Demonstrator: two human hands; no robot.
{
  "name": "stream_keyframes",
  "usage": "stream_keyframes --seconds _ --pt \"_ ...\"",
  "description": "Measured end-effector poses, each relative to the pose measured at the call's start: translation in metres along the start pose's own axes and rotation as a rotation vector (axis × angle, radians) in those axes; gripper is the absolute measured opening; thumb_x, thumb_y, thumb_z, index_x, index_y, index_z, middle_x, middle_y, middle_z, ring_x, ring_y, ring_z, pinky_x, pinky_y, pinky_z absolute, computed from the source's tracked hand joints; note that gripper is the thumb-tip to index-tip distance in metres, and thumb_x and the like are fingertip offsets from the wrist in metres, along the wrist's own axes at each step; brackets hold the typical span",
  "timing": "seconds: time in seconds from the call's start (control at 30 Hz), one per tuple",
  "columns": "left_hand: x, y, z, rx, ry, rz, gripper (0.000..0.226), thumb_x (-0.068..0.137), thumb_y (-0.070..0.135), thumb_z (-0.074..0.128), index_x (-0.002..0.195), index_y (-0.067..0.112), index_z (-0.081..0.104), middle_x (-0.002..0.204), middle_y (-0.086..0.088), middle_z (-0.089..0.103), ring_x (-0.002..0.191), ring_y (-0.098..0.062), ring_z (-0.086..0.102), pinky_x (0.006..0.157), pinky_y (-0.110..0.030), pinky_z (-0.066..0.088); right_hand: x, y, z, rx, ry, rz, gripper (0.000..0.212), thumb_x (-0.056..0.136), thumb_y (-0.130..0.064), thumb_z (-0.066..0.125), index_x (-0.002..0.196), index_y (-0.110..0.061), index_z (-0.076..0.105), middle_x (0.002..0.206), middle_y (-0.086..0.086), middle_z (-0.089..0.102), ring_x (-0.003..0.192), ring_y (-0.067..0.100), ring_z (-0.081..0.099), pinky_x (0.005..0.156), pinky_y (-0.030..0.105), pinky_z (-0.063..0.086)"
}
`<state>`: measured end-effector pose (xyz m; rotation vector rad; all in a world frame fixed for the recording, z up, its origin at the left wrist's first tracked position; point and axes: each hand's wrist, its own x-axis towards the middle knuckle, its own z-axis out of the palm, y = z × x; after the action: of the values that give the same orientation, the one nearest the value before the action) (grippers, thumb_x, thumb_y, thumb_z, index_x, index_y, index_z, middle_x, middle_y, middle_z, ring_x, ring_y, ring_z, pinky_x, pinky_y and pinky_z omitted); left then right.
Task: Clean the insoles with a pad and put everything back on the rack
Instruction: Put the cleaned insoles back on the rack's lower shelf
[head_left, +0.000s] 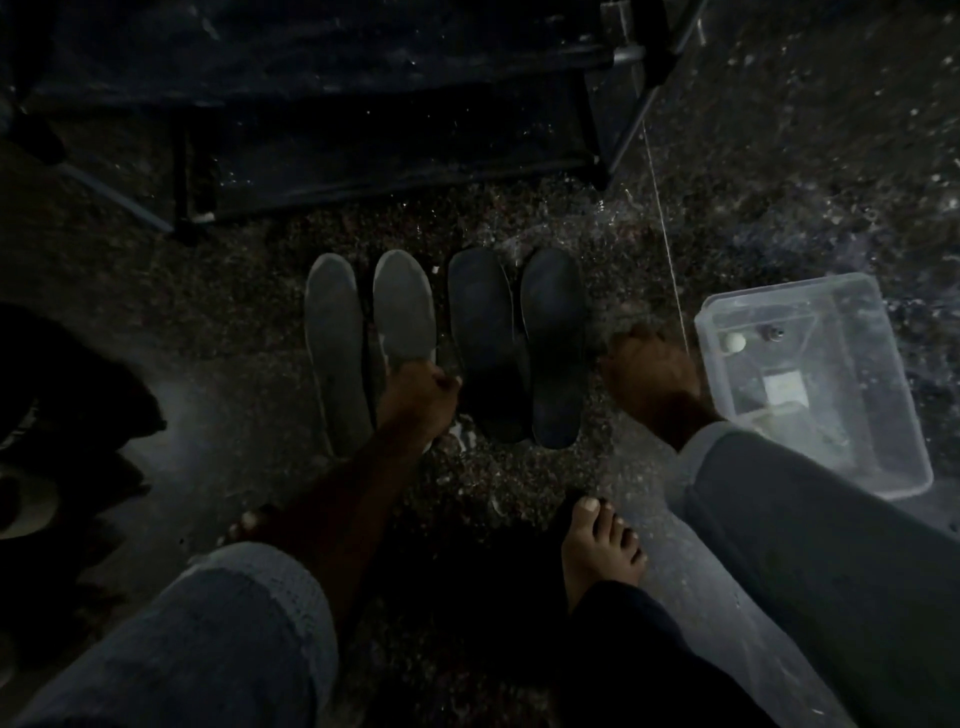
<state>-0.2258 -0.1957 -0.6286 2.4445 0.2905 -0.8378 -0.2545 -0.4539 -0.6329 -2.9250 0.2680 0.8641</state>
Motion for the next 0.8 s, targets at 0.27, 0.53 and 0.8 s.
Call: stream_keyframes --seconds 0.27,0.53,0.8 --pt "0.029 -0.003 0.033 0.039 -0.011 -0.106 0.048 0.087 0.048 0.058 0.104 0.004 0.068 0.108 -0.018 0.068 0.1 -0.035 0.064 0.079 -0.034 0.048 0.006 -0.007 0.023 0.211 -0.001 0.0 0.034 0.098 -0.039 0.046 0.12 -0.014 0.054 0.122 0.015 0.056 0.107 0.033 0.057 0.089 0.044 0.049" --pt "0.035 -0.001 0.049 -0.021 0.024 -0.173 0.048 0.081 0.048 0.067 0.103 0.005 0.069 0.108 -0.018 0.069 0.101 -0.034 0.065 0.08 -0.037 0.052 0.006 -0.015 0.032 0.27 0.004 0.011 0.04 0.097 -0.037 0.049 0.127 -0.01 0.048 0.131 0.017 0.045 0.114 0.038 0.052 0.091 0.044 0.048" --pt "0.04 -0.003 0.055 -0.103 0.038 -0.215 0.039 0.081 0.037 0.073 0.111 0.014 0.066 0.122 -0.012 0.063 0.112 -0.029 0.061 0.094 -0.036 0.051 0.004 -0.022 0.035 0.315 0.06 0.069 0.041 0.097 -0.036 0.049 0.129 -0.011 0.045 0.133 0.015 0.042 0.115 0.037 0.049 0.088 0.044 0.045"
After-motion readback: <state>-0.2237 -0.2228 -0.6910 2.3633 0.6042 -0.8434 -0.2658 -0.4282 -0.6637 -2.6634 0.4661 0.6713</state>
